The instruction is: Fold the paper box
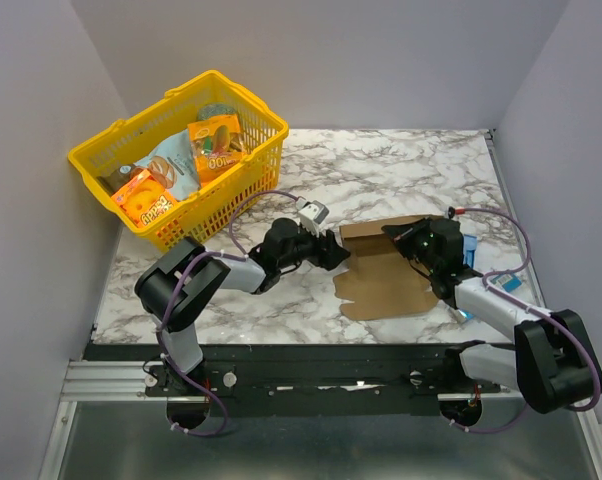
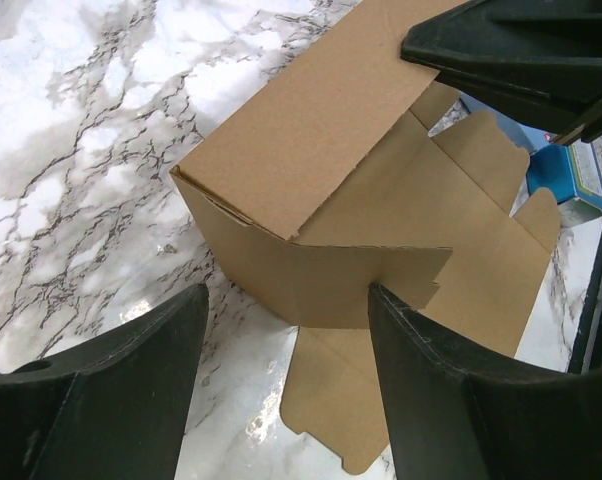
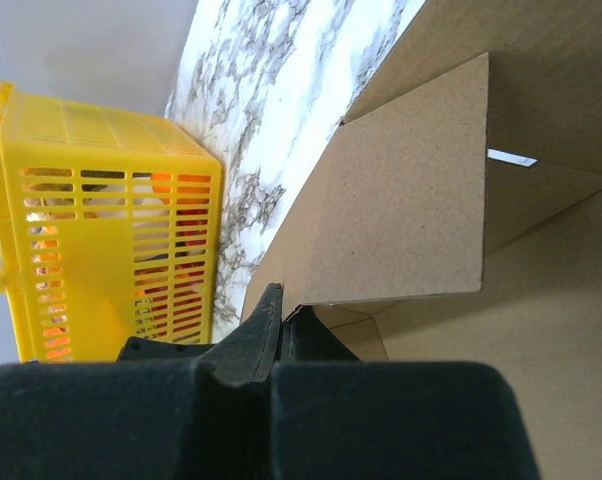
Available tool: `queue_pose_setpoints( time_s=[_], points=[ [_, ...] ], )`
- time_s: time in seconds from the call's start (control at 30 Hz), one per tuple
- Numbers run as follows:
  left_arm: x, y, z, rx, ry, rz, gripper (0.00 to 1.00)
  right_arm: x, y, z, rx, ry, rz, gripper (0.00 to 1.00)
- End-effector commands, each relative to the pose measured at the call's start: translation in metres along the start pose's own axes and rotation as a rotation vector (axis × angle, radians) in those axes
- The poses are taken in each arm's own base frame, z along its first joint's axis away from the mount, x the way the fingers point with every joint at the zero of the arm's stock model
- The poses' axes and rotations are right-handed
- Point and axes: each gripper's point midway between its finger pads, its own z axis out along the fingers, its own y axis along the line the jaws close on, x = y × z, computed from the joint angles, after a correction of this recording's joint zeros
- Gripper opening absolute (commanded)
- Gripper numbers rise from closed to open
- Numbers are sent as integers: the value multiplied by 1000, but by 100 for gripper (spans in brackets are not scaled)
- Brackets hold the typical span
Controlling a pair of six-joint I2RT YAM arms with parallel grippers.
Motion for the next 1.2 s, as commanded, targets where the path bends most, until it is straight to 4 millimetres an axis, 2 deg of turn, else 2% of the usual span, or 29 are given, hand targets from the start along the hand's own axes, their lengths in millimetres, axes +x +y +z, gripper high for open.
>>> queue_pose_setpoints(
  time_s=[0.0, 0.03, 0.2, 0.43, 0.63, 0.73, 0.97, 1.17],
  points=[
    [-10, -11, 7, 59, -36, 63, 73, 3, -22, -5, 52, -17, -28, 1],
    [-7, -10, 7, 57, -23, 68, 73, 2, -17, -6, 25, -27, -28, 1],
    [4, -4, 6, 27, 7, 125, 71, 9, -33, -12, 34, -20, -46, 0],
    [23, -5, 7, -29, 62, 240, 68, 8, -41, -20, 56, -36, -57, 0],
    [32, 8, 3, -108, 72, 269, 67, 8, -52, -26, 91, -46, -62, 0],
    [25, 4, 3, -97, 36, 262, 68, 10, -58, -28, 106, -44, -61, 0],
    [7, -20, 3, 0, -14, 242, 70, 9, -59, -30, 110, -49, -60, 0],
    [11, -23, 7, 31, 23, 274, 67, 8, -68, -31, 133, -64, -76, 1]
  ],
)
